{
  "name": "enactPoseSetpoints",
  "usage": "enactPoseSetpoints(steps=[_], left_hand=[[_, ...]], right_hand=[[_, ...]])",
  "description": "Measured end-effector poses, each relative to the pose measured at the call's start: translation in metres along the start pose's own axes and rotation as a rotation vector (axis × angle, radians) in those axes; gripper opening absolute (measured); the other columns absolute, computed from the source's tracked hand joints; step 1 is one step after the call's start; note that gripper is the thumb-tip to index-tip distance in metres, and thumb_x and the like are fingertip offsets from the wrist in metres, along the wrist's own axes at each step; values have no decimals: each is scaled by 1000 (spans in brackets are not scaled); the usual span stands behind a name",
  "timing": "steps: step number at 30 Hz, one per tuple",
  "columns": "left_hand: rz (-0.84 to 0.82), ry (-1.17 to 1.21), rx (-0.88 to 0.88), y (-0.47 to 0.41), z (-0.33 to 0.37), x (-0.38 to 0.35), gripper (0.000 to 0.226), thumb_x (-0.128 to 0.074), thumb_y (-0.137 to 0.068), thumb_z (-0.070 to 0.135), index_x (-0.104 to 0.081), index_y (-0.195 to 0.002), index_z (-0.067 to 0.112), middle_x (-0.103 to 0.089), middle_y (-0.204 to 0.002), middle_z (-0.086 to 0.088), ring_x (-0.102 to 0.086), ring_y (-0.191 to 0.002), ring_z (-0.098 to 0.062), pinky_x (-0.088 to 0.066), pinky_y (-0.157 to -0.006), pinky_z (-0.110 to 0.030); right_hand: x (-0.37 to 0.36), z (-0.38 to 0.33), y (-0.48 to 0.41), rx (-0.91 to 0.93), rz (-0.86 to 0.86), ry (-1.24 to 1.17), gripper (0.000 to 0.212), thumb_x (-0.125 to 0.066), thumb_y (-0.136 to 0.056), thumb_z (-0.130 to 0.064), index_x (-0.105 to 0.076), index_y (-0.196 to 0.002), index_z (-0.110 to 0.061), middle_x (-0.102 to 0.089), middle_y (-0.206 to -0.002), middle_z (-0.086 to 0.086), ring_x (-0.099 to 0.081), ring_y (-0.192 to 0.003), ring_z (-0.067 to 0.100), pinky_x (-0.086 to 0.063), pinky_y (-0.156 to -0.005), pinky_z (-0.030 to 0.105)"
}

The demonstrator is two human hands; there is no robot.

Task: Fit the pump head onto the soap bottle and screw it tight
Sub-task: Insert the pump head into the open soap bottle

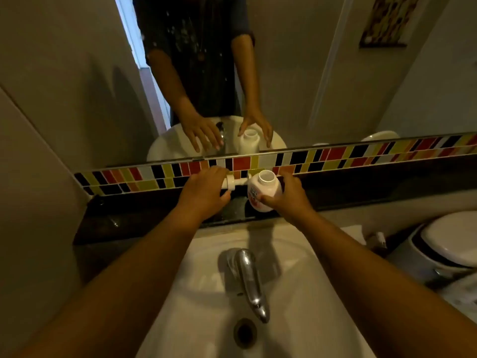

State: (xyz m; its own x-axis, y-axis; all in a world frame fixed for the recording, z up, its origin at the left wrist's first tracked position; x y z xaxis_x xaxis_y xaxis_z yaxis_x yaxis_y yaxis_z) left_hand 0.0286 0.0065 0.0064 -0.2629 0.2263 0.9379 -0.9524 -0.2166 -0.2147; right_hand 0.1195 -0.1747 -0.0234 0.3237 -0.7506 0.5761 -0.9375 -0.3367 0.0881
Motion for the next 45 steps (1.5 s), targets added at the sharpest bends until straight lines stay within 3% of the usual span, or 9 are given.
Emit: enactPoseSetpoints(steps=[3, 8, 14, 20, 25, 31, 36, 39, 45], left_hand=[[-8, -28, -10, -11, 1, -16, 54, -70, -84, 36, -53, -133, 20, -62, -127, -5, -60, -110, -25, -49, -88, -39], [-47, -123, -43, -28, 3, -35, 52, -70, -85, 37, -52, -131, 21, -60, -129, -4, -59, -112, -24, -46, -89, -37], [-122, -226, -24, -40, -1, -45, 49, -70, -87, 28, -52, -133, 20, -59, -131, -6, -56, -116, -26, -44, -94, -40], [-166, -163, 72, -41, -2, -37, 43, -71, -87, 17, -56, -127, 13, -59, -127, -10, -58, -110, -31, -45, -90, -38], [-118, 109, 172, -37, -8, -19, 36, -75, -83, 18, -62, -117, 14, -61, -117, -8, -62, -101, -26, -47, -78, -33], [46, 502, 224, -33, 7, 22, 43, -78, -81, 19, -60, -120, 13, -61, -116, -1, -60, -103, -17, -50, -84, -31], [114, 826, 310, -40, 29, 41, 47, -76, -84, 19, -55, -126, 15, -63, -125, -2, -62, -105, -13, -52, -74, -17], [173, 933, 337, -45, 40, 44, 47, -74, -86, 19, -54, -128, 15, -63, -130, -2, -63, -98, -7, -52, -59, -11], [316, 1170, 385, -49, 55, 41, 53, -71, -88, 21, -53, -137, 16, -63, -134, 0, -63, -116, -15, -56, -76, -17]], right_hand=[[-7, 1, -1, -13, 48, 33, 85, -83, -62, -39, -39, -132, -22, -44, -139, 8, -48, -125, 31, -47, -98, 56], [-11, 9, -2, 56, 44, 53, 64, -76, -71, -39, -44, -124, -23, -59, -128, 5, -54, -120, 26, -43, -101, 52], [-1, 13, -1, 108, 2, 108, 61, -73, -76, -37, -44, -128, -23, -58, -131, 4, -50, -124, 25, -29, -110, 52], [0, 15, -1, 110, -5, 89, 61, -73, -76, -36, -43, -127, -24, -57, -130, 4, -49, -124, 25, -28, -110, 53], [4, 13, 2, 131, -25, 90, 60, -73, -77, -35, -44, -127, -23, -58, -129, 5, -49, -124, 26, -26, -109, 51], [5, 14, 1, 147, -32, 89, 59, -73, -76, -35, -44, -126, -25, -59, -127, 3, -50, -122, 26, -26, -109, 50], [5, 14, 1, 147, -36, 80, 59, -73, -76, -36, -44, -127, -26, -58, -129, 4, -50, -123, 26, -27, -109, 51], [6, 14, 1, 147, -30, 79, 59, -73, -76, -36, -44, -127, -27, -59, -128, 3, -50, -123, 25, -26, -107, 49], [4, 18, -3, 146, -33, 81, 59, -72, -75, -39, -44, -126, -30, -59, -127, 0, -50, -122, 24, -25, -106, 48]])
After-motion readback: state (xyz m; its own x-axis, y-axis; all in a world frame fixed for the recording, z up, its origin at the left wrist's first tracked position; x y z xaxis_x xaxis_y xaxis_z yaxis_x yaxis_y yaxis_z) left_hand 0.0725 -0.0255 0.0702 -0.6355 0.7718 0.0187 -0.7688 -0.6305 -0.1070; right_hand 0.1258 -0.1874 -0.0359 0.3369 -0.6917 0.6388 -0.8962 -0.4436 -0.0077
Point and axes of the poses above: each hand's wrist, its own y-axis away from the middle knuckle, its own x-axis out of the back of the hand, z = x × y, the point moved 3 cm from there along -y, towards the middle knuckle
